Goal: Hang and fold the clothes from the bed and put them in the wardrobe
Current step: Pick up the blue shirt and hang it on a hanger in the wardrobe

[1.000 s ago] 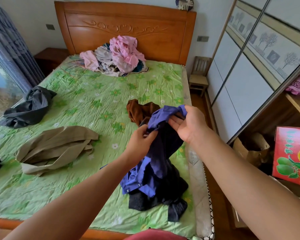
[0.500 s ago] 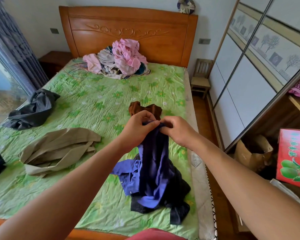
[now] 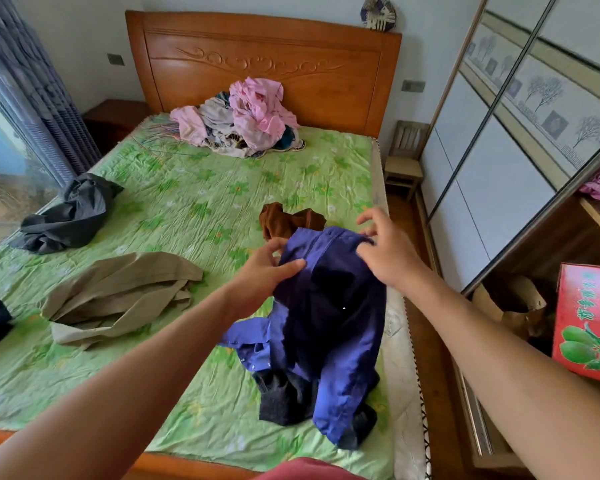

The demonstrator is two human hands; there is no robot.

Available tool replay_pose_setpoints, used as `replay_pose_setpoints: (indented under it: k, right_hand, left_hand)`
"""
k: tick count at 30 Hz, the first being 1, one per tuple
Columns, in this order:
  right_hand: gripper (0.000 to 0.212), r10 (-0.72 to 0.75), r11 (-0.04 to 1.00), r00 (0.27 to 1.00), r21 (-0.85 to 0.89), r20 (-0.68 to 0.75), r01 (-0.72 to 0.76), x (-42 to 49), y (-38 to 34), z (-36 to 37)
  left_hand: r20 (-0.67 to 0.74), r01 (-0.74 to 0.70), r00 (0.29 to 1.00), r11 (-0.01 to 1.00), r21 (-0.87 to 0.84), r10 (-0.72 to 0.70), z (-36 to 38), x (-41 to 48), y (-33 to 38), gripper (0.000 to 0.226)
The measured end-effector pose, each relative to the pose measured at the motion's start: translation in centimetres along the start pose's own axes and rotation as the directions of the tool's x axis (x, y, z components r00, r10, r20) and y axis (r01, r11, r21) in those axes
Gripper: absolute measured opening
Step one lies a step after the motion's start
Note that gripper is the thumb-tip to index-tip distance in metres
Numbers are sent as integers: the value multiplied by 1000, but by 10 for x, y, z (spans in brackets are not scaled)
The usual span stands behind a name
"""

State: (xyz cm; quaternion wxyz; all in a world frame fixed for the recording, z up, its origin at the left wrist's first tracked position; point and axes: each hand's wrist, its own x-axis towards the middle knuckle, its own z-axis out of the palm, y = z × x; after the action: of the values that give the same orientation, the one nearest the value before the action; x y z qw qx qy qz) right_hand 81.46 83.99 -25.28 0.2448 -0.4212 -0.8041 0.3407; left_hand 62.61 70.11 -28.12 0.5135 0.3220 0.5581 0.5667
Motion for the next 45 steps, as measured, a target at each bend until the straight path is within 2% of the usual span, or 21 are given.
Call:
replay_pose_setpoints:
  k: [3, 5, 9, 11, 14, 18, 21, 25, 29, 31, 33, 34, 36, 38, 39, 42, 44, 45]
  right_hand:
    - [61, -140, 990, 937, 42, 321, 134, -12, -6, 15]
    - [57, -171, 984, 923, 21, 345, 175, -14, -11, 24]
    - [16, -248, 954, 937, -108, 245, 280, -14, -15, 23]
    - [7, -298, 932, 933, -152, 200, 330, -16, -18, 23]
    - [11, -334, 931, 941, -138, 45, 337, -18, -32, 22]
    - [18, -375, 927, 913, -83, -159, 366, -16, -43, 6]
    - [17, -358, 934, 895, -95, -267, 345, -13, -40, -9]
    - [20, -265, 953, 903, -233, -339, 193, -5, -19, -28]
    - [10, -193, 908, 931, -416, -309, 50, -2, 18, -46]
    - [23, -168, 872, 949, -490, -266, 17, -1, 30, -50]
    - [40, -159, 786, 974, -618, -164, 24, 1, 37, -48]
    - [40, -156, 730, 981, -683, -115, 36, 3, 40, -46]
    - [25, -168, 659, 983, -750, -73, 57, 5, 44, -40]
    - [12, -156, 642, 985, -765, -70, 47, 8, 45, -34]
    - [13, -131, 663, 990, -747, -58, 44, 11, 45, -29]
    - [20, 19, 852, 1000, -523, -10, -21, 20, 42, -15]
    - [20, 97, 919, 995, -386, 22, -81, 24, 42, -11]
    - [24, 106, 926, 993, -370, 44, -82, 26, 43, -13]
  left_hand:
    - [28, -71, 997, 984, 162, 67, 7, 0, 16, 27]
    - [51, -101, 995, 957, 270, 90, 11, -1, 22, 33]
    - [102, -99, 992, 943, 319, 70, 8, -5, 24, 43]
    - [155, -164, 982, 888, 430, 106, 6, -6, 21, 50]
    - [141, -234, 972, 699, 675, 189, 5, -1, 12, 47]
    - [-91, -83, 953, 539, 838, 289, -13, 8, 0, 28]
    - [-216, 27, 919, 494, 869, 330, -37, 11, -9, 22]
    - [-279, 112, 893, 425, 898, 354, -70, 16, -14, 15]
    - [-329, 87, 842, 495, 865, 427, -99, 18, -15, 28]
    - [-318, 30, 829, 531, 847, 459, -106, 18, -10, 38]
    - [-294, -51, 834, 594, 803, 468, -107, 19, -1, 43]
    - [-280, -90, 838, 625, 775, 468, -107, 20, 5, 45]
    - [-248, -145, 855, 668, 730, 456, -107, 22, 16, 45]
    - [-210, -172, 872, 678, 714, 442, -107, 26, 25, 41]
    - [-192, -175, 878, 666, 725, 439, -106, 29, 29, 39]
    - [-74, -179, 899, 517, 837, 431, -100, 36, 39, 39]
    - [83, -218, 915, 310, 926, 394, -99, 38, 44, 39]
    - [145, -213, 933, 178, 961, 329, -100, 38, 47, 46]
